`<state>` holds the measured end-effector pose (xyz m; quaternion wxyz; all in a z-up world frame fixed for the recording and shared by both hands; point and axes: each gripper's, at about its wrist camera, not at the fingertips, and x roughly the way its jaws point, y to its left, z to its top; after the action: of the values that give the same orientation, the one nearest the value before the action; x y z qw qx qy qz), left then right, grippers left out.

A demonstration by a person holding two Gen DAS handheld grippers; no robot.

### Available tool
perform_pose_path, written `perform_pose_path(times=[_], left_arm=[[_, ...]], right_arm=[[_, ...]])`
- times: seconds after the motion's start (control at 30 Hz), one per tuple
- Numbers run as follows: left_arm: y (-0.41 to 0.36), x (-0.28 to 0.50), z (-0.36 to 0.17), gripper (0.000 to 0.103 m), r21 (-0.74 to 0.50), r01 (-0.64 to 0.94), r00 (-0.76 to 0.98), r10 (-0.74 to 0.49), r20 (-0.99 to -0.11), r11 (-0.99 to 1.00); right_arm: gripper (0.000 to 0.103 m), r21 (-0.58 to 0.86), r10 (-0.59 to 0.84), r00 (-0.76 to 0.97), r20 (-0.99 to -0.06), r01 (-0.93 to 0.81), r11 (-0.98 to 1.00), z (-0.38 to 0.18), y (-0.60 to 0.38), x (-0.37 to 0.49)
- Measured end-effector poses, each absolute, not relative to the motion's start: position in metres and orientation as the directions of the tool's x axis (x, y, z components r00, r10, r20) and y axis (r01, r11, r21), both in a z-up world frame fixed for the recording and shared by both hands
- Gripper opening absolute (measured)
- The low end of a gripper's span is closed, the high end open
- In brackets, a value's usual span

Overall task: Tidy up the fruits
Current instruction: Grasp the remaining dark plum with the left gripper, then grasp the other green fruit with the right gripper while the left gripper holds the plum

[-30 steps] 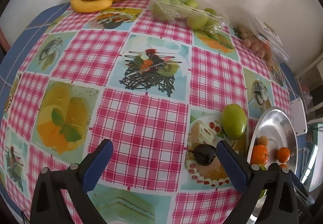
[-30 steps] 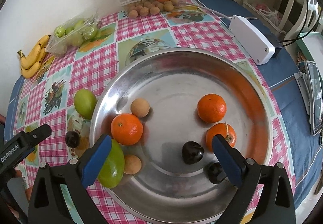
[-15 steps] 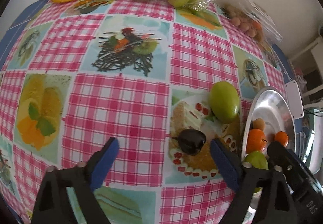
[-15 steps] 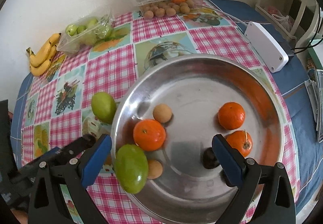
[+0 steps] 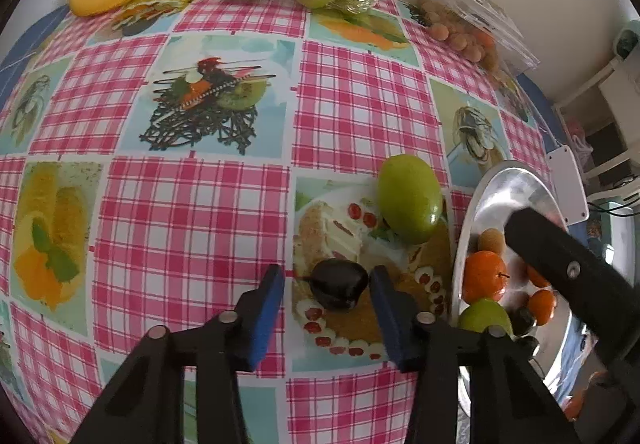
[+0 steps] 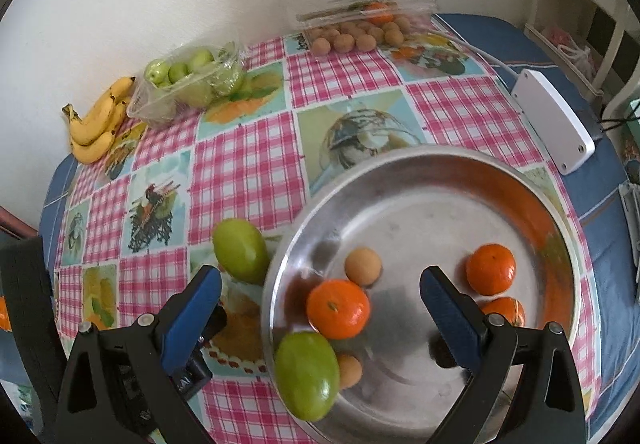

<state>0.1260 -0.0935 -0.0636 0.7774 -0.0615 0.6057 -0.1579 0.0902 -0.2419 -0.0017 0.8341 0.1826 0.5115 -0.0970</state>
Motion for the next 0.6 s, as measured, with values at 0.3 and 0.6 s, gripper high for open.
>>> perform_pose_path(times=[0.3, 0.6], left_arm=[[-0.097, 0.130, -0.059, 0.032, -0.336, 0.177, 0.219, -0.370, -0.903, 0.925], [-0.054, 0.142, -0.040, 0.032, -0.364, 0.079, 0.298, -0.370, -0.880, 0.928]], right_arm=[[0.100, 0.221, 0.039, 0.481, -0.876, 0.328, 0.919, 0.004, -0.234, 0.104], [0.086, 0.238, 0.088, 0.491, -0.867, 0.251, 0.938, 0.004, -0.215, 0.118]])
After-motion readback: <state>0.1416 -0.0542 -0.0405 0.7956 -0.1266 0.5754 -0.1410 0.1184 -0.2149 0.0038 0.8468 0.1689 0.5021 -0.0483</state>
